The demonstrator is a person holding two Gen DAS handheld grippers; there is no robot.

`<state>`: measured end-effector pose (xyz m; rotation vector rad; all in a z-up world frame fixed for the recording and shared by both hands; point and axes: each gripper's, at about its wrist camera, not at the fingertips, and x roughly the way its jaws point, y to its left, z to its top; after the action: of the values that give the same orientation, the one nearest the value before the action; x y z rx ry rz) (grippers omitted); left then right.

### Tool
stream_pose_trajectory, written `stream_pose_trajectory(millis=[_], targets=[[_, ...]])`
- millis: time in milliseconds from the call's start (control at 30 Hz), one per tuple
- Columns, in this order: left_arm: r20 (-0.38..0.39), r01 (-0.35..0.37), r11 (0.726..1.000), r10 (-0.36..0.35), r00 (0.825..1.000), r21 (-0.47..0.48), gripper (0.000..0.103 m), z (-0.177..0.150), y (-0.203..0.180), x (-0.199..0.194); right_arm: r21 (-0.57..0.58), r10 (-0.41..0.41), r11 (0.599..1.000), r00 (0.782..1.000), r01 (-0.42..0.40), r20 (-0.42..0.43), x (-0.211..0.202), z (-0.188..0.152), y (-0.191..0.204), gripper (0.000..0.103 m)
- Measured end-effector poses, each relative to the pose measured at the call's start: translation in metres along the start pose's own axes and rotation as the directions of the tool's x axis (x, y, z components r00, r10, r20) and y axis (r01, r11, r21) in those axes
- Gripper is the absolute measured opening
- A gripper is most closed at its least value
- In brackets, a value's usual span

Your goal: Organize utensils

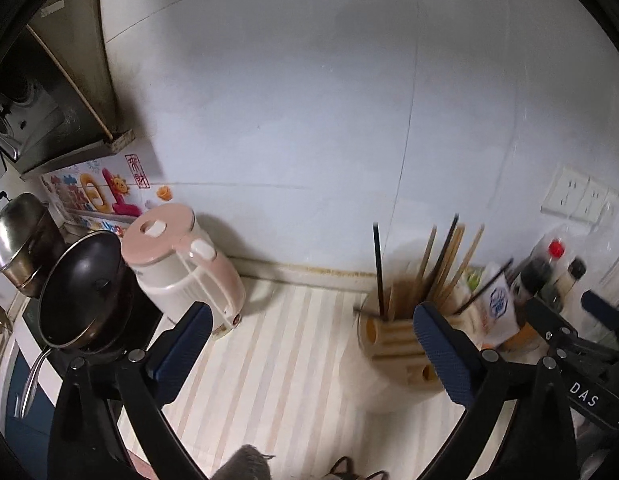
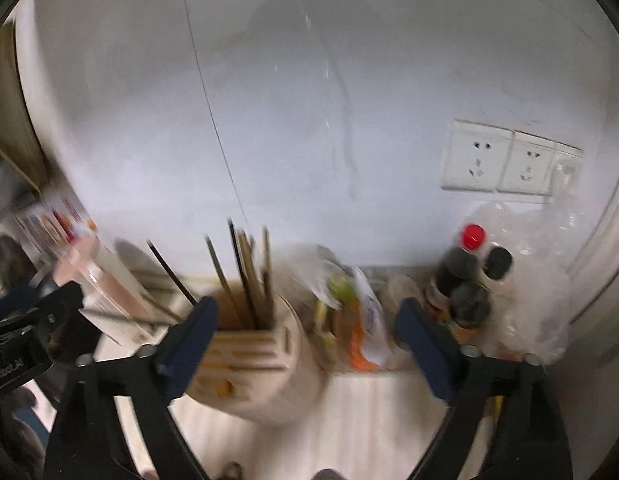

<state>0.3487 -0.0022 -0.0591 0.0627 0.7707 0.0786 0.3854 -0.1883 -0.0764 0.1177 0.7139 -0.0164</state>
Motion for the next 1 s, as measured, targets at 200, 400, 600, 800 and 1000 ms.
stream_pose_trajectory(millis=[200, 400, 600, 800, 1000], targets=[[-0.028, -0.010, 1.000, 0.009, 1.000, -0.021, 0.103, -0.020, -0.003, -0.003, -0.053, -0.050, 0.997, 0.999, 0.049, -0.005, -0.004, -0.021, 0.003, 0.100], [-0.003, -0.005, 1.000, 0.005, 1.000, -0.023, 0.103, -0.031, -0.005, -0.029, -0.067, -0.071, 0.995, 0.997, 0.072, 0.022, -0.031, -0.029, 0.003, 0.101], [0.051, 0.016, 1.000, -0.016, 0.999, -0.007, 0.103, -0.047, 0.002, -0.072, -0.044, -0.098, 0.994, 0.993, 0.101, 0.067, -0.082, -0.049, 0.002, 0.101], [0.099, 0.063, 0.998, -0.065, 0.993, 0.021, 0.103, -0.073, 0.021, -0.129, -0.009, -0.132, 0.991, 0.983, 0.134, 0.130, -0.152, -0.081, 0.014, 0.103], [0.108, 0.108, 0.993, -0.111, 0.988, 0.039, 0.103, -0.100, 0.048, -0.178, 0.022, -0.165, 0.986, 0.968, 0.163, 0.188, -0.222, -0.118, 0.038, 0.103]])
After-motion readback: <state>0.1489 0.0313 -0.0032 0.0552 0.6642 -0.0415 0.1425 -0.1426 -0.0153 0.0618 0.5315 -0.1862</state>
